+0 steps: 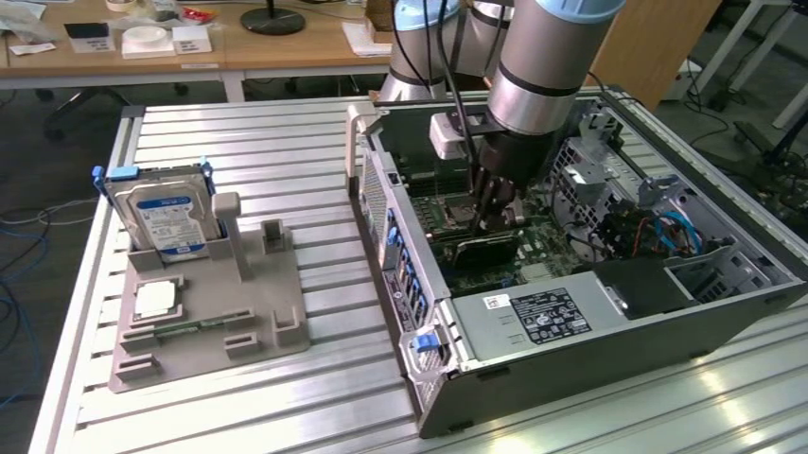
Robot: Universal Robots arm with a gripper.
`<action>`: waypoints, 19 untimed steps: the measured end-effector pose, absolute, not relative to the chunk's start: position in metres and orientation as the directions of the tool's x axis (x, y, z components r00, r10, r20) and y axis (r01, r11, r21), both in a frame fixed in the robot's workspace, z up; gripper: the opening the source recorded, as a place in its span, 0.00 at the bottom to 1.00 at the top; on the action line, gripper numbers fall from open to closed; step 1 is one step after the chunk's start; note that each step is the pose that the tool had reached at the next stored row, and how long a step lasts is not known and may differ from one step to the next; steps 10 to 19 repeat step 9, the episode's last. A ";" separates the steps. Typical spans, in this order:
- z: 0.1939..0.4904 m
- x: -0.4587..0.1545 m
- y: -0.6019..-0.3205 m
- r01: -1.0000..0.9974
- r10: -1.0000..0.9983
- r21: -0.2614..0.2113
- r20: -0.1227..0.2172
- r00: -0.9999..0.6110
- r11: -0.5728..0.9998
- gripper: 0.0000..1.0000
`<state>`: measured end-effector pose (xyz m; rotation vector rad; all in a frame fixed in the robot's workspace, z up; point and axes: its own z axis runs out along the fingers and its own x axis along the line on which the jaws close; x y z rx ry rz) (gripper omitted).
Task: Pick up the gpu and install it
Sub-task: 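Insert the gpu into the slot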
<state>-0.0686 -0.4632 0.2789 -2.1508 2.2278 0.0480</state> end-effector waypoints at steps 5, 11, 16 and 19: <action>0.279 -0.069 -0.463 -0.999 -0.998 -0.009 -0.054 -0.035 0.035 0.11; 0.279 -0.069 -0.463 -0.999 -0.998 -0.009 -0.054 -0.035 0.035 0.11; 0.279 -0.069 -0.463 -0.999 -0.998 -0.009 -0.054 -0.035 0.035 0.11; 0.279 -0.069 -0.463 -0.999 -0.998 -0.009 -0.054 -0.035 0.035 0.11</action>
